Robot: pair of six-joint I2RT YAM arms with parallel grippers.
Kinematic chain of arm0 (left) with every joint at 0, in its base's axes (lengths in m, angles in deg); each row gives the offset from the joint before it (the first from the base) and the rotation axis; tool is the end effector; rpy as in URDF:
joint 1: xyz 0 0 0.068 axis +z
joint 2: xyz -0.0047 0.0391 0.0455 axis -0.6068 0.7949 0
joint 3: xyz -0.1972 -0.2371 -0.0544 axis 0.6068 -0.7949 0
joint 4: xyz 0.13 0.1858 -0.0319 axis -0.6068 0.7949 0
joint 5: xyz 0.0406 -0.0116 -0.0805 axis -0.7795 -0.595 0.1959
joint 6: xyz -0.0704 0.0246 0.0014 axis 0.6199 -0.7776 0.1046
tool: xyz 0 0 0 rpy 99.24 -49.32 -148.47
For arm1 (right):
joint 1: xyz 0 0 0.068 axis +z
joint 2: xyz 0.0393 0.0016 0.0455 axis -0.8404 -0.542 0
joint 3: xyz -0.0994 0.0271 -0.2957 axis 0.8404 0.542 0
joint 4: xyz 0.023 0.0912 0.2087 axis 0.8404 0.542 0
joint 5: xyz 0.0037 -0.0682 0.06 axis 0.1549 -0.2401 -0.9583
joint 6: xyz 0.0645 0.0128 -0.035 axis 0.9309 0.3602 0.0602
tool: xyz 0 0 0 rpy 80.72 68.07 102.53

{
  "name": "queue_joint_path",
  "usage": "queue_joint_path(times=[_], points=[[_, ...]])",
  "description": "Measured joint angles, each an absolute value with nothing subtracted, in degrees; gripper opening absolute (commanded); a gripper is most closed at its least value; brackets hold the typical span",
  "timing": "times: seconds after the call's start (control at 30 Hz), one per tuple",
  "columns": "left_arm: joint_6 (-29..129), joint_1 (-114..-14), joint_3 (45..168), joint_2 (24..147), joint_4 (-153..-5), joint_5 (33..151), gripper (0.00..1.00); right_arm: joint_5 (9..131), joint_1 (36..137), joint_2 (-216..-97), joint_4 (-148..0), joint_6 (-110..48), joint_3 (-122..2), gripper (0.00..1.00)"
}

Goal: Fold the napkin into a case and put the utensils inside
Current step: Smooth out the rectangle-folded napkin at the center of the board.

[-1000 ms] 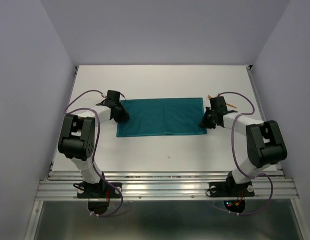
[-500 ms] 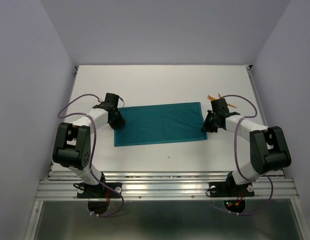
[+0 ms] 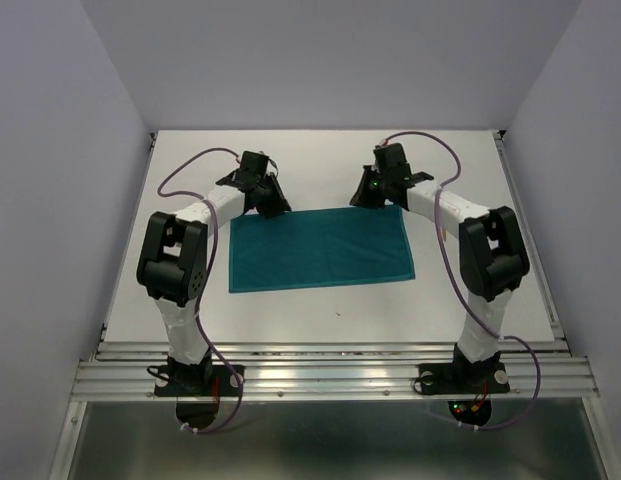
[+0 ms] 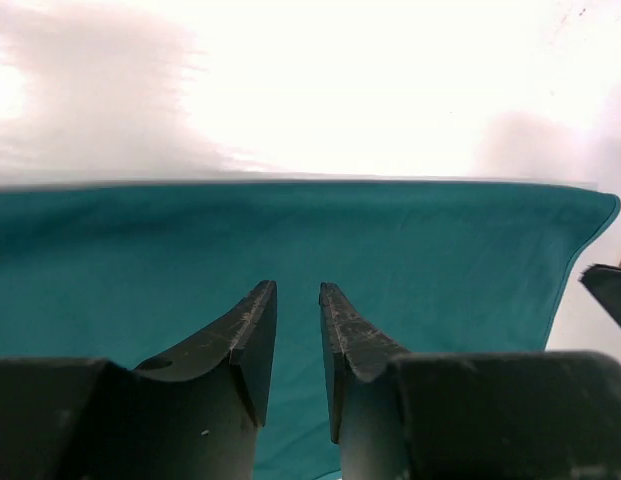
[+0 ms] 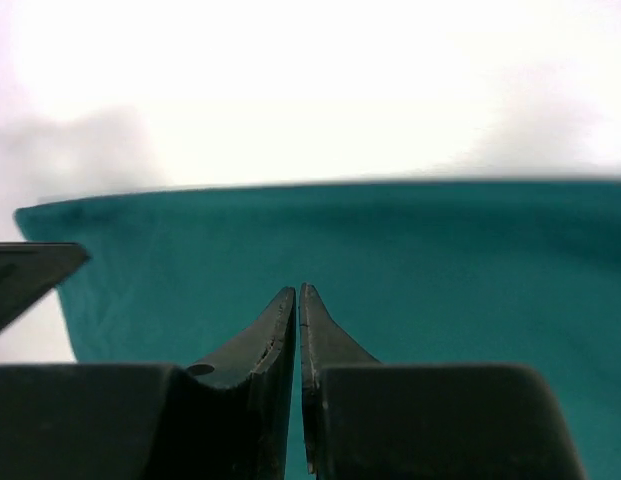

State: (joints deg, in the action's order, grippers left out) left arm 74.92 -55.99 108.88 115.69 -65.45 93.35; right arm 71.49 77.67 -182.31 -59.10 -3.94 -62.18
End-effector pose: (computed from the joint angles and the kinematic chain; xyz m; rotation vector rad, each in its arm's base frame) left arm 0.3870 -0.1413 0.2587 -0.2884 2.3838 -0.6637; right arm 0.3896 0.1529 0.2614 0.2282 2.4088 0.5843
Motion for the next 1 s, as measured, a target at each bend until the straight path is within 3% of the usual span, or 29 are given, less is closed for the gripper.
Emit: queue_joint_path(times=[0.4,1.0], points=[[77.9,-56.0,117.5,128.1,-70.5,102.1,0.35,62.3,81.7,-203.5,-58.5,-0.6,-83.8,0.09],[78.2,-56.0,118.4,132.5,-71.8,103.8,0.35,59.8,83.5,-207.0,-58.6,0.5,-85.4,0.08]])
